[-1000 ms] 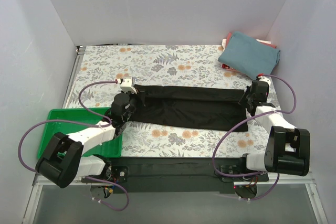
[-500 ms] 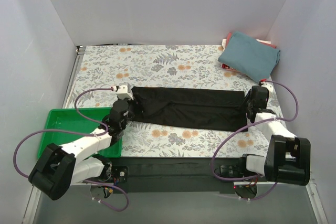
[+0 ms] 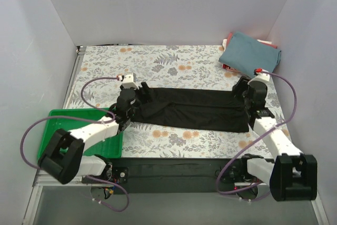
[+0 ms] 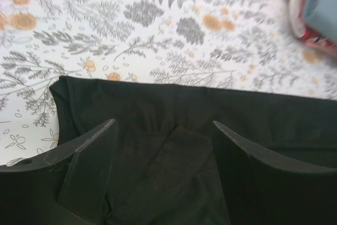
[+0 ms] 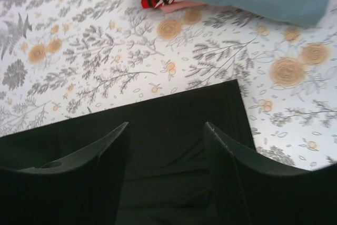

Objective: Fold and stack the t-shirts
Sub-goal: Fold the tshirt

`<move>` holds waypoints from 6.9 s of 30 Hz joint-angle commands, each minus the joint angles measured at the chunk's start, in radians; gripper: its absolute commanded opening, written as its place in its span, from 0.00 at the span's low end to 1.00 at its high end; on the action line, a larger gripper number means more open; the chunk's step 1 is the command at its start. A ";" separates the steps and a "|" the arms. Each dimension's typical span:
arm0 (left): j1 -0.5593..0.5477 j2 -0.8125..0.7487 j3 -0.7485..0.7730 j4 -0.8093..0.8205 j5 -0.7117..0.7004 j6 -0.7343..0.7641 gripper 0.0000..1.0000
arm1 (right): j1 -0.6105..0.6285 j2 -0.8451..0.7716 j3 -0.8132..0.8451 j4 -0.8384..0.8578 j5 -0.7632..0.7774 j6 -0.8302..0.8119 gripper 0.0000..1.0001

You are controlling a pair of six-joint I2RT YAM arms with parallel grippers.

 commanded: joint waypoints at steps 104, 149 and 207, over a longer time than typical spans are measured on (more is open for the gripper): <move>-0.295 0.222 0.265 -0.330 -0.177 -0.165 0.68 | 0.083 0.498 0.193 0.037 -0.210 -0.045 0.61; -0.044 0.425 0.151 -0.207 -0.030 -0.252 0.71 | 0.089 0.534 0.241 -0.098 -0.047 -0.020 0.59; 0.225 0.742 0.631 -0.299 0.190 -0.129 0.72 | 0.242 0.295 -0.004 -0.164 -0.248 -0.086 0.63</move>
